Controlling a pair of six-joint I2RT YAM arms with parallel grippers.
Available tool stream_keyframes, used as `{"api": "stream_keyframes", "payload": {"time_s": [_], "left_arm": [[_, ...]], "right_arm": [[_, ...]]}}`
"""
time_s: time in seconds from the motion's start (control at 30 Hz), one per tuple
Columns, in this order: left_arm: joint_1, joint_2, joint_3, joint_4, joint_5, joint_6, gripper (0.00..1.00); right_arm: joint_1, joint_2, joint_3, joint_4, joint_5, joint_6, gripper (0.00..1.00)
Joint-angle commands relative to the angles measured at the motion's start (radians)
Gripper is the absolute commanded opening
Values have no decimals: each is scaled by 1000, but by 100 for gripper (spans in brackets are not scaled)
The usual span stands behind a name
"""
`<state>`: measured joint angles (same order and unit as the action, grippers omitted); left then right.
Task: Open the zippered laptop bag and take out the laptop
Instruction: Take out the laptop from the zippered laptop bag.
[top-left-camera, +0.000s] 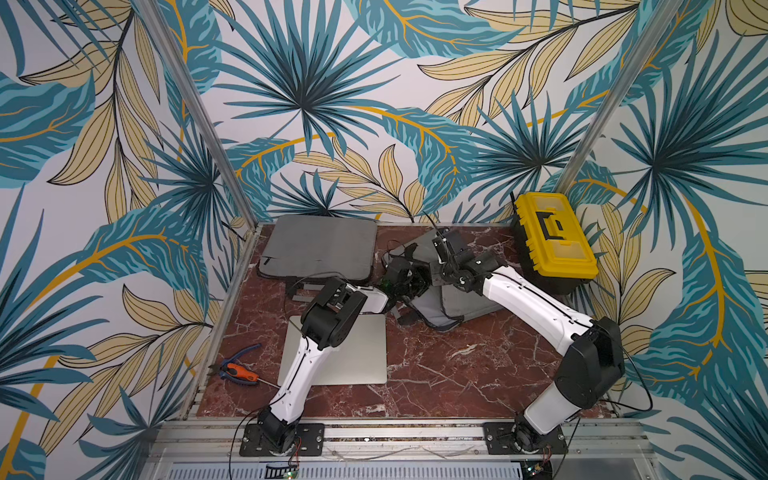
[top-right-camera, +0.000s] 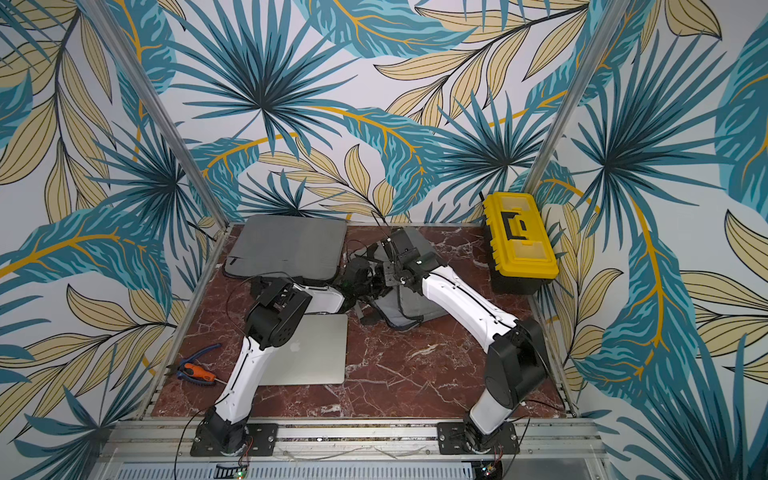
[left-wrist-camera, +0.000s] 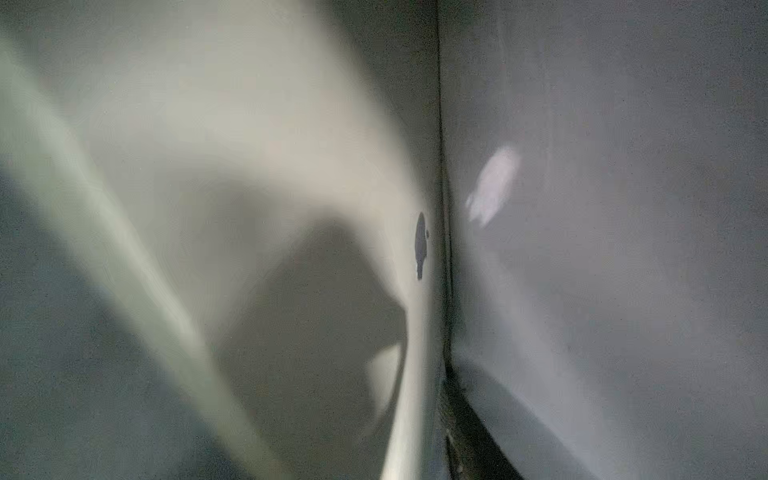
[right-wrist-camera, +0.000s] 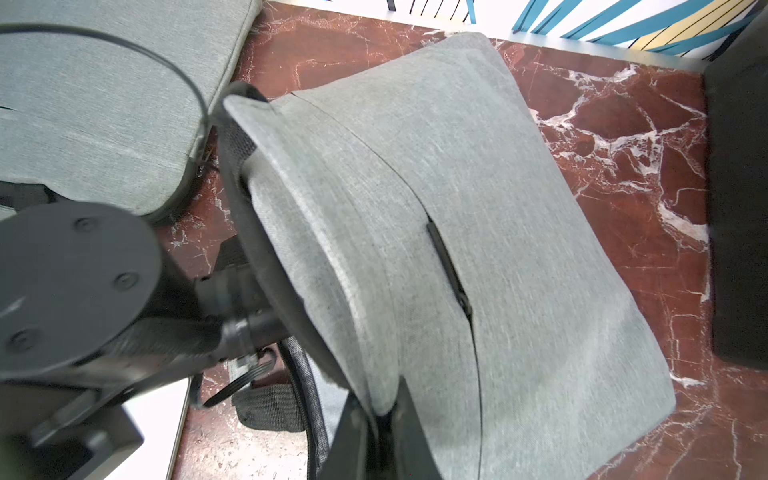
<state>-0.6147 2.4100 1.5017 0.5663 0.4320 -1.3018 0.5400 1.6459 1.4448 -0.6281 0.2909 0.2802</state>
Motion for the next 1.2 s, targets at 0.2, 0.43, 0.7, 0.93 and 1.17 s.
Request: {"api": "stream_keyframes", "payload": {"time_s": [0.2,0.43,0.7,0.93,1.17], "left_arm": [[2,69,114,30,36,-11,39],[1,71,129,29,36,0,24],[1,29,105,30,33,30,1],[1,-82,43,30,33,81,0],[3,-238,-97,30,41,128,0]], "right_arm": [[9,-34,-12,85,-77,23,0],[9,-38,-25,91,-86,36,0],[5,-51,-61,99,-61,42,0],[-3,-75,-96,117,-49,33,0],[-27,-87,-129,155,-49,15,0]]}}
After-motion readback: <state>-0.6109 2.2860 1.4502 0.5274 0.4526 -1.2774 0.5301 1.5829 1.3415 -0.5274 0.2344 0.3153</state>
